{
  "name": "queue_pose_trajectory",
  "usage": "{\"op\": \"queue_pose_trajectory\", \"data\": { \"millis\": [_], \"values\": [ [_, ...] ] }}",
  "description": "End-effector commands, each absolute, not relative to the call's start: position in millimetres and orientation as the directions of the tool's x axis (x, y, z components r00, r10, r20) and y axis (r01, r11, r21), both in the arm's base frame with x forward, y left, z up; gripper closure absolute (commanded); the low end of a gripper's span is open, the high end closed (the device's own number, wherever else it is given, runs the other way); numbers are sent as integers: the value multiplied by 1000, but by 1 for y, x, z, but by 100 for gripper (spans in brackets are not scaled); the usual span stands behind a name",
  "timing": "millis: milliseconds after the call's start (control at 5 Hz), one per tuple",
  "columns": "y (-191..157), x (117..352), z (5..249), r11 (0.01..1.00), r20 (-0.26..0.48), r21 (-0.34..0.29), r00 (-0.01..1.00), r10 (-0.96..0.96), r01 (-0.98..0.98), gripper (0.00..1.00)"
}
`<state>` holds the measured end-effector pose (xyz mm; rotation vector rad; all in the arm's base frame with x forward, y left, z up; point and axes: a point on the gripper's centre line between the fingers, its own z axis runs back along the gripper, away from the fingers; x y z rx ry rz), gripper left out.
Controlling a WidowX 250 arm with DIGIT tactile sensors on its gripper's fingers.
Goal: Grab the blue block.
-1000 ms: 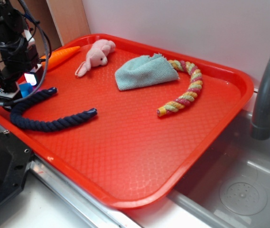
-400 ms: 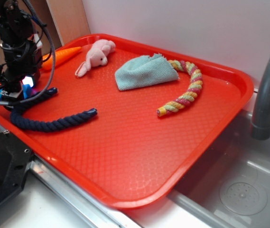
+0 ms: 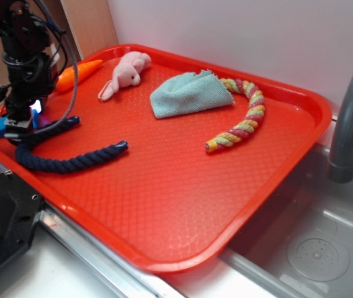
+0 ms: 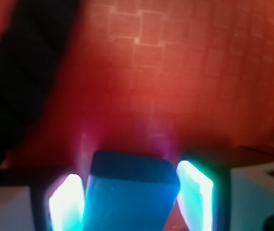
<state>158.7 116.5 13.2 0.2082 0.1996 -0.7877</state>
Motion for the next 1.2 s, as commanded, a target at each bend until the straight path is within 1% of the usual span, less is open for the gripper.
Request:
{"op": "queue_pose_trajectory", "data": {
  "millis": [0,200,400,600,800,1000],
  "values": [
    [93,181,83,914,-6,186,931,-365,360,100],
    [65,187,120,958,36,194,974,-224,213,100],
    [24,188,160,993,15,114,999,-35,33,100],
    [-14,187,187,999,51,42,999,-19,17,100],
    [-27,189,204,1000,62,-20,998,-3,5,100],
    [-35,194,203,1000,98,-3,995,-18,19,100]
  ]
}}
